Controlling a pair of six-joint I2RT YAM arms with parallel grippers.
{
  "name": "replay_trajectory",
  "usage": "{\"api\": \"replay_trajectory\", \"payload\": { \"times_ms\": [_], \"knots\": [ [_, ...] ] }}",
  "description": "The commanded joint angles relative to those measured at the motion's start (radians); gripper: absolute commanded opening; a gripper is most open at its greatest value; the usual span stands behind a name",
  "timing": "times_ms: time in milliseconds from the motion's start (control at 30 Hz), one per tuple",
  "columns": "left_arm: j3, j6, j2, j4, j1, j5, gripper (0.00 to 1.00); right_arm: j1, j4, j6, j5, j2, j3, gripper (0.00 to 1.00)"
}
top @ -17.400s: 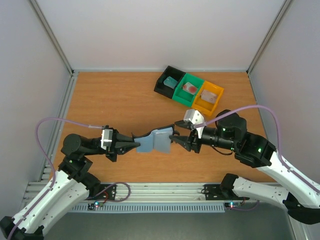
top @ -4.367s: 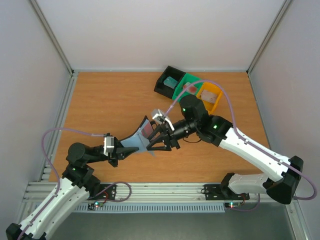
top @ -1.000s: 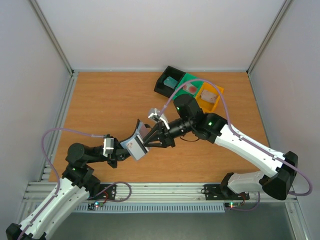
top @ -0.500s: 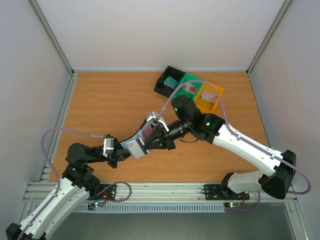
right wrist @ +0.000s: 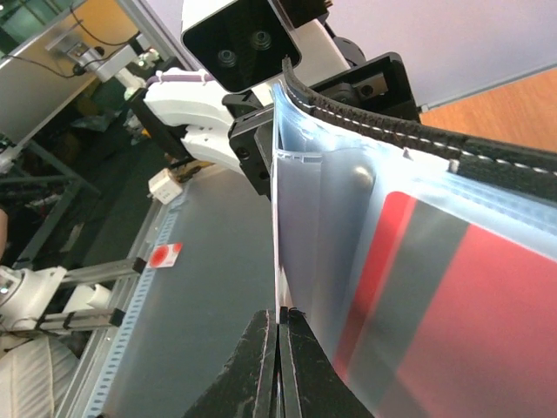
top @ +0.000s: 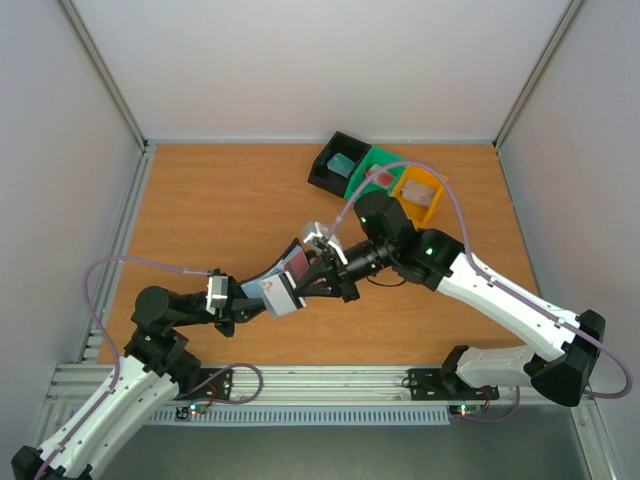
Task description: Take the credit cards out of the card holder
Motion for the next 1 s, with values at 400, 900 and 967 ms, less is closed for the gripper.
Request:
{"api": "replay_trajectory", "payload": {
  "times_ms": [400,900,967],
  "knots": [
    [-0.003,-0.003,-0.013,0.072,-0.001,0.002,0.0,-0.138,-0.144,-0.088,0.093,-0.131,-0.033,0.01],
    [-0.001,-0.008,-0.014,0.07,-0.001,-0.023,0.0,-0.28,-0.337,-0.113,0.413,-0.229,0.031,0.01],
    [0.001,-0.021,-0.006,0.069,-0.001,-0.037,0.0,-0.295,-0.329,-0.096,0.457,-0.229,0.032,0.01]
  ]
}}
